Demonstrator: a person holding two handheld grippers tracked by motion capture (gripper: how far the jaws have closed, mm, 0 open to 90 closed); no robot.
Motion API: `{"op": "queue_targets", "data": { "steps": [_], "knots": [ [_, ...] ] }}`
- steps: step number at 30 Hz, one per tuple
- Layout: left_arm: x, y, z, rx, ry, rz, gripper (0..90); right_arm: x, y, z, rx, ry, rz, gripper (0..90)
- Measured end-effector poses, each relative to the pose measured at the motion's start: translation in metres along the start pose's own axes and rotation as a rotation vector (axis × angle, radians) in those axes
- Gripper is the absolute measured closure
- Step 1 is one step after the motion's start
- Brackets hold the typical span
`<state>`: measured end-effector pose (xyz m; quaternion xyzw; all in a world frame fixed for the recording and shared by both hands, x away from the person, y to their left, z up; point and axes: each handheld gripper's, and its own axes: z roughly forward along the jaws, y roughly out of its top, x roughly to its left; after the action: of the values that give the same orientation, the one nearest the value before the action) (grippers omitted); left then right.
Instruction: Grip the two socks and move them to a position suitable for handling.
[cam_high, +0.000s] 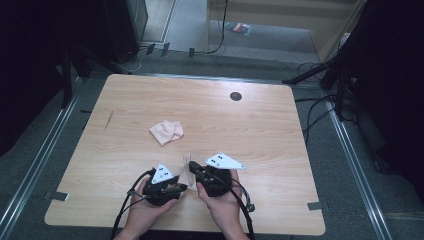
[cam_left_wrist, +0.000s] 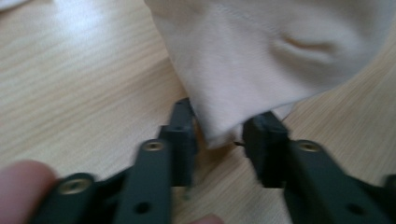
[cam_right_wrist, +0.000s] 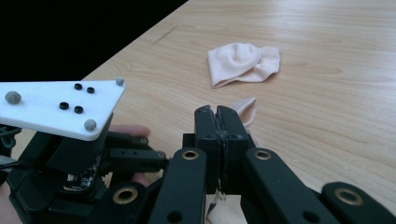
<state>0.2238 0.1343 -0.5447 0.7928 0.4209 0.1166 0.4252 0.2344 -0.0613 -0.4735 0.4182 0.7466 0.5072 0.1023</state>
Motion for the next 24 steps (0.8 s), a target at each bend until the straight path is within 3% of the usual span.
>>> {"op": "queue_targets", "data": {
  "steps": [2,3,5,8,10,13,14,16,19,20,22,24],
  "knots": [
    [0.002,0.001,-0.01,-0.05,0.06,0.009,85.5,0.001,0.001,0.003,-0.005,0.003,0.004,90.0],
    [0.003,0.002,-0.017,-0.084,0.099,0.015,88.8,0.001,0.002,0.004,-0.01,0.009,0.006,90.0],
    [0.005,0.006,-0.039,-0.149,0.239,0.05,89.5,0.003,0.004,0.006,-0.036,0.035,0.008,90.0],
    [-0.004,0.008,-0.066,-0.237,0.452,0.166,89.6,0.011,0.009,0.004,-0.085,0.06,-0.017,90.0],
    [-0.01,0.009,-0.071,-0.242,0.505,0.221,89.5,0.014,0.012,0.005,-0.093,0.068,-0.011,90.0],
    [-0.013,0.008,-0.065,-0.198,0.48,0.231,89.4,0.007,0.01,0.01,-0.053,0.053,0.008,90.0],
    [-0.012,0.002,-0.05,-0.134,0.422,0.204,89.4,0.001,0.006,0.014,-0.034,0.041,0.027,90.0],
    [-0.011,-0.005,-0.032,-0.067,0.355,0.182,89.4,-0.009,-0.001,0.018,-0.001,0.017,0.054,90.0],
    [-0.009,-0.01,-0.018,-0.011,0.252,0.133,87.6,-0.025,-0.011,0.021,0.04,-0.019,0.083,90.0],
    [-0.009,-0.01,-0.016,-0.008,0.217,0.122,82.4,-0.027,-0.012,0.021,0.045,-0.028,0.084,90.0],
    [-0.008,-0.01,-0.013,-0.01,0.205,0.095,58.0,-0.034,-0.015,0.02,0.059,-0.054,0.076,90.0],
    [-0.004,-0.009,-0.015,-0.018,0.167,0.073,47.4,-0.039,-0.016,0.02,0.061,-0.074,0.065,90.0]
  ]
}}
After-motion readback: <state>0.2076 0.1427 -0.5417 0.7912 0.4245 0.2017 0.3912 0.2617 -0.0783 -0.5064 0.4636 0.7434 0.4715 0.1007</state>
